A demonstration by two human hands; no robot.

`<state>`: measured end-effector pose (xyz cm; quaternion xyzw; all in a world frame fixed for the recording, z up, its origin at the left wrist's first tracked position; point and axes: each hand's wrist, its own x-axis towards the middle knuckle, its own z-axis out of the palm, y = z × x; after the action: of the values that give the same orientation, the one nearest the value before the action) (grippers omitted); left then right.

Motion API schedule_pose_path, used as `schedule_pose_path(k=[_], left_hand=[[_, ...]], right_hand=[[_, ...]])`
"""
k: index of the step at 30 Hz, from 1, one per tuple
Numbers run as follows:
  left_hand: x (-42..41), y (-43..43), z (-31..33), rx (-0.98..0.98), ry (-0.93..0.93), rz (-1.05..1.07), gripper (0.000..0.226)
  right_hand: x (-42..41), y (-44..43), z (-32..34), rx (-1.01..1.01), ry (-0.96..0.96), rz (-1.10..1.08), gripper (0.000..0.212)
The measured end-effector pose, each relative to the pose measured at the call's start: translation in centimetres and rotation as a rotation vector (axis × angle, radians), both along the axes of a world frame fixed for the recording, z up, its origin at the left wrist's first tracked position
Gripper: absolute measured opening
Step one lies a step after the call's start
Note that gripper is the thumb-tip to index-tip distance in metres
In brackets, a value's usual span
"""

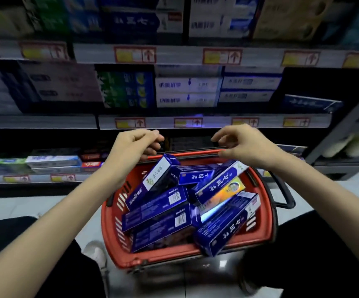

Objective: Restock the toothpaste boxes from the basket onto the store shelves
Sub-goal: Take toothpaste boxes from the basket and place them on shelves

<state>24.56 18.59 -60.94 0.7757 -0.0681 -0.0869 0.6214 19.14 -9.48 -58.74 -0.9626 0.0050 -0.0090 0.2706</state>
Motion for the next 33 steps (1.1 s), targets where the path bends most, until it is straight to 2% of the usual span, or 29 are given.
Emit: schedule_pose_path(k=[4,7,11,17,21,24,27,31,33], left_hand=[[0.2,-0.4,-2.5,0.101,0.034,-0.035,0.022],[0.7,-0.7,-2.9,0.089,0.077,-0.013,0.023],[0.9,-0.9,-3.1,0.079,0.108,0.0,0.023],[1.0,-1.5,-4.4,0.058,0.24,0.033,0.022],[1.5,-1.7,-4.3,0.015,0.274,0.075,0.02],[1.9,-1.3,-4.1,-0.058,0.325,0.114,0.02],[1.9,-0.9,-4.0,-0.094,0.349,0.139,0.02],[1.6,-0.2,-3.9,-0.092,0.349,0.16,0.021],[1.4,0.1,-3.9,-0.086,0.351,0.158,0.022]], right_hand=[[1.4,-4.0,-3.7,-0.319,0.224,0.061,0.052],[2.0,-7.0,-5.4,-0.512,0.241,0.042,0.047],[3.2,-8.8,-6.3,-0.537,0.22,0.059,0.056],[3.1,-9.2,-8.3,-0.78,0.265,0.106,0.066],[3.6,-9.1,-8.9,-0.775,0.146,0.129,0.048],[3.8,-9.1,-7.8,-0.712,0.087,0.146,0.038],[3.4,-9.3,-5.1,-0.506,0.046,0.106,0.041],[1.3,-8.7,-1.5,0.037,0.119,0.066,0.037],[0.3,-8.3,-0.4,0.233,0.167,0.082,0.041]])
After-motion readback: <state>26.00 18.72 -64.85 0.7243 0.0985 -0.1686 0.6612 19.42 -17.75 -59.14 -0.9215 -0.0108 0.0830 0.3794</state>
